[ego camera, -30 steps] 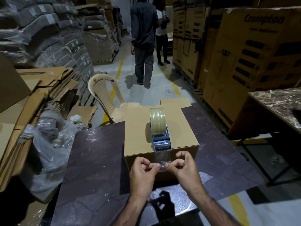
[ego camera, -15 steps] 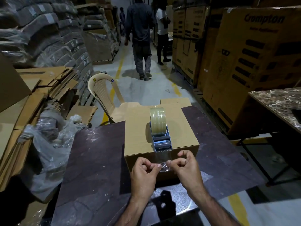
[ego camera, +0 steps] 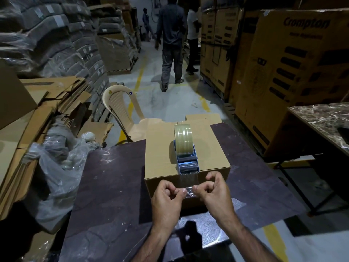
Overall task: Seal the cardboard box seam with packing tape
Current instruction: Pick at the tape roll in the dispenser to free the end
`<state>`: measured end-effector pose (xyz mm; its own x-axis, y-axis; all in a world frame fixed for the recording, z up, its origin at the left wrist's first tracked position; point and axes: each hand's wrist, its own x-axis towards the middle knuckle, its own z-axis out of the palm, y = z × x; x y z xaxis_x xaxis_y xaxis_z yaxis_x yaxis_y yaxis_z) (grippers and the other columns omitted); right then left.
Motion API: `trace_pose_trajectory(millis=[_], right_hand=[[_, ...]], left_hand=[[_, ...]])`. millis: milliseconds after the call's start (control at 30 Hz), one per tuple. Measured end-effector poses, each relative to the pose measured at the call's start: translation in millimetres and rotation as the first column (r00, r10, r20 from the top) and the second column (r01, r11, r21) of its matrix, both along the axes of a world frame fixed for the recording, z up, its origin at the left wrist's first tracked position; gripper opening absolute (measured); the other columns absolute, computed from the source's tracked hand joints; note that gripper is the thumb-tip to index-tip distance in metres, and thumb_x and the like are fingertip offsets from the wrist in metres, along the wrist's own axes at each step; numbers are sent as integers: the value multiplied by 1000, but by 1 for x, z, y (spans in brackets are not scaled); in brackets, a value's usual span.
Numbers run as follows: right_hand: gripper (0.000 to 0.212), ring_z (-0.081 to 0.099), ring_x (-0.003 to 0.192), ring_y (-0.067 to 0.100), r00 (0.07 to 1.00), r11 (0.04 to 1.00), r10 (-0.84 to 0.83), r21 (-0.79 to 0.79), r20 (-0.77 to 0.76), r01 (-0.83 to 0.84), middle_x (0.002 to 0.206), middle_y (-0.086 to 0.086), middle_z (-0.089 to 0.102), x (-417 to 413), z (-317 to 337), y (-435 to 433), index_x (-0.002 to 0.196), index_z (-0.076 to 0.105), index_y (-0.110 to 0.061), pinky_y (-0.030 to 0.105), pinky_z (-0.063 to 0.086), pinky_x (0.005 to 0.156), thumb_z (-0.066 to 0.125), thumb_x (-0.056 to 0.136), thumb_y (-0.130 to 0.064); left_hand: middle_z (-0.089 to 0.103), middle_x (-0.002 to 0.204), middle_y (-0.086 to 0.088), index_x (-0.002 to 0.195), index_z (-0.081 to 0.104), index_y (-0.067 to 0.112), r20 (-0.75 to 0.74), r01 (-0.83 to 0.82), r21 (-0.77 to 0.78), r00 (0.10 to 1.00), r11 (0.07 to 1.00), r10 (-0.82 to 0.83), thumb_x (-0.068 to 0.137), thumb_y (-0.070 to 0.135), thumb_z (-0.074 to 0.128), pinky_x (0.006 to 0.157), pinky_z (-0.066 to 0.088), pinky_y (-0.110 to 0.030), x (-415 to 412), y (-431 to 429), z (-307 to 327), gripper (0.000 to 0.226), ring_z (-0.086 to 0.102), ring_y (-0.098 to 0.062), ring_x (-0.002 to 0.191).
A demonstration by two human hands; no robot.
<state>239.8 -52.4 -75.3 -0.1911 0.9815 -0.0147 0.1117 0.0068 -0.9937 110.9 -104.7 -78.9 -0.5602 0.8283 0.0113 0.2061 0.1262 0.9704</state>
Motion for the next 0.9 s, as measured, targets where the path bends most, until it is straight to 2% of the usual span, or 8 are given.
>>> trace_pose_trajectory(millis=[67, 200, 400, 500, 633, 767, 900], right_hand=[[35, 62, 59, 11, 1000, 1000, 0, 12, 14, 0, 57, 0, 63, 0, 0, 0, 93, 43, -19, 40, 54, 72, 71, 80, -2], [33, 62, 59, 10, 1000, 1000, 4, 9, 17, -4, 59, 1, 65, 0, -1, 0, 93, 43, -19, 35, 51, 67, 68, 82, 0], [19, 66, 64, 14, 1000, 1000, 18, -20, -13, -18, 74, 7, 74, 2, 3, -4, 97, 43, -14, 32, 52, 63, 57, 92, -2], [25, 69, 68, 15, 1000, 1000, 18, -10, 17, -18, 71, 6, 73, 1, 6, -6, 96, 43, -16, 30, 54, 65, 65, 87, -7], [33, 67, 63, 17, 997, 1000, -16, 1, 76, 15, 66, 7, 70, 1, 5, -5, 93, 44, -18, 36, 56, 67, 73, 81, -7], [31, 68, 65, 14, 997, 1000, -27, -4, 78, 27, 69, 5, 71, 4, 3, -6, 95, 45, -21, 34, 54, 67, 70, 84, -7], [26, 68, 68, 12, 988, 993, -110, 62, 111, 104, 71, 0, 73, 11, 4, -6, 96, 46, -27, 40, 55, 74, 65, 87, -11]], left_hand=[[72, 72, -8, 73, 48, 14, -2, -1, -1, 1000, 1000, 1, 77, 5, 77, 57, 47, -11, 0, -1, 1, 31, 67, -3, 65], [72, 72, -7, 75, 49, 13, -1, 8, -5, 1000, 1000, -8, 77, 6, 77, 59, 48, -12, -1, -2, 3, 29, 68, -4, 66], [70, 72, -6, 73, 52, 18, -74, 15, 0, 997, 1000, -15, 79, 11, 76, 57, 48, -13, -2, -3, 4, 26, 65, -7, 65], [71, 72, -5, 76, 54, 17, -47, 33, -12, 998, 999, -33, 79, 11, 77, 58, 48, -11, -2, -4, 7, 24, 66, -4, 66], [70, 67, -4, 80, 56, 18, -31, 35, -28, 999, 999, -36, 77, 14, 78, 55, 45, -10, -1, -6, 6, 22, 61, 0, 59], [71, 68, 0, 83, 58, 19, -39, 44, -51, 998, 998, -46, 78, 15, 78, 55, 45, -9, -3, -7, 7, 21, 63, 3, 62], [73, 70, 6, 88, 59, 20, -80, 100, -135, 991, 986, -112, 77, 13, 79, 57, 46, -9, -9, -8, 8, 24, 66, 3, 65]])
